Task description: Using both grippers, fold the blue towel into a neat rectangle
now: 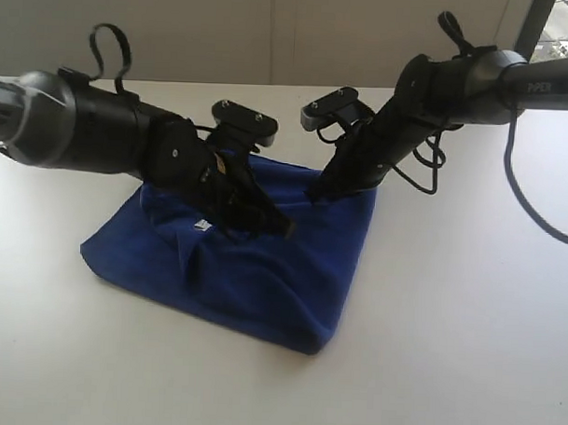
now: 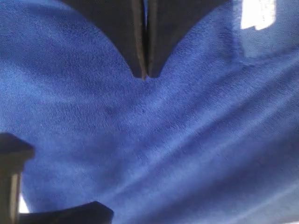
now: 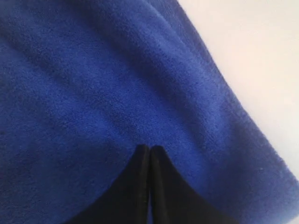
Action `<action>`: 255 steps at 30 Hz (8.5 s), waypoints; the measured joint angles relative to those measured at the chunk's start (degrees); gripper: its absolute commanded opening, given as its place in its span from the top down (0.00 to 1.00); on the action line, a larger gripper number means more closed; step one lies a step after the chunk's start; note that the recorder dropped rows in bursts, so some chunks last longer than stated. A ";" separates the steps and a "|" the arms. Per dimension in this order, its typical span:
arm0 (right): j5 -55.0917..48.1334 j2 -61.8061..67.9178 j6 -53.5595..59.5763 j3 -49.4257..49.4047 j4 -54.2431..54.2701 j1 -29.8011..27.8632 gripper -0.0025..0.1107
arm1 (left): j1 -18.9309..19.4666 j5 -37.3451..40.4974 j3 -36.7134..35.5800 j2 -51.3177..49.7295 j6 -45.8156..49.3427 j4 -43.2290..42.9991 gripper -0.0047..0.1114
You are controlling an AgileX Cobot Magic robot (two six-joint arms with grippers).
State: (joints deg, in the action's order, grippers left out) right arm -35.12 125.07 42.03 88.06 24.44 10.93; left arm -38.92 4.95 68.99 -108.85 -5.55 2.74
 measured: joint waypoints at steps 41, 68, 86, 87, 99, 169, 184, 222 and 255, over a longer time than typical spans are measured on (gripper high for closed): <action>16.93 -22.11 -21.49 -30.31 -5.75 7.19 0.98 | 2.71 21.71 -0.12 4.34 15.71 -1.03 0.96; 2.70 0.51 2.26 1.53 4.41 7.94 0.98 | 2.83 13.61 -12.61 9.41 -25.36 -6.82 0.96; 5.85 1.49 -12.23 -1.49 -3.93 8.03 0.98 | 2.73 13.76 -12.50 5.10 -25.95 -21.85 0.96; 6.20 0.98 -13.03 -2.33 -4.54 8.03 0.98 | 2.73 13.76 -12.50 5.00 -26.09 -23.14 0.96; 17.53 -10.49 -22.69 -23.27 -6.76 8.03 0.98 | 6.00 8.99 -12.50 4.42 -27.05 -29.49 0.96; 18.25 -13.44 -30.52 -29.19 -5.52 2.30 0.98 | 0.88 -2.31 -11.64 1.05 -31.63 -26.15 0.96; 13.99 -23.15 -30.61 -30.40 -5.55 2.21 0.98 | 1.60 5.14 -10.61 12.92 -28.15 -31.55 0.96; 7.83 -31.48 -30.50 -30.40 -10.41 2.08 0.98 | -3.57 4.00 4.10 -4.37 6.70 -39.88 0.51; 6.66 -31.48 -30.50 -30.40 -10.48 2.08 0.98 | -2.30 0.25 4.10 -4.98 11.75 -41.32 0.96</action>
State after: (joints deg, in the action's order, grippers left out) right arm -28.46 93.59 11.52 57.66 13.96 13.01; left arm -41.22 5.20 73.08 -113.84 6.20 -38.58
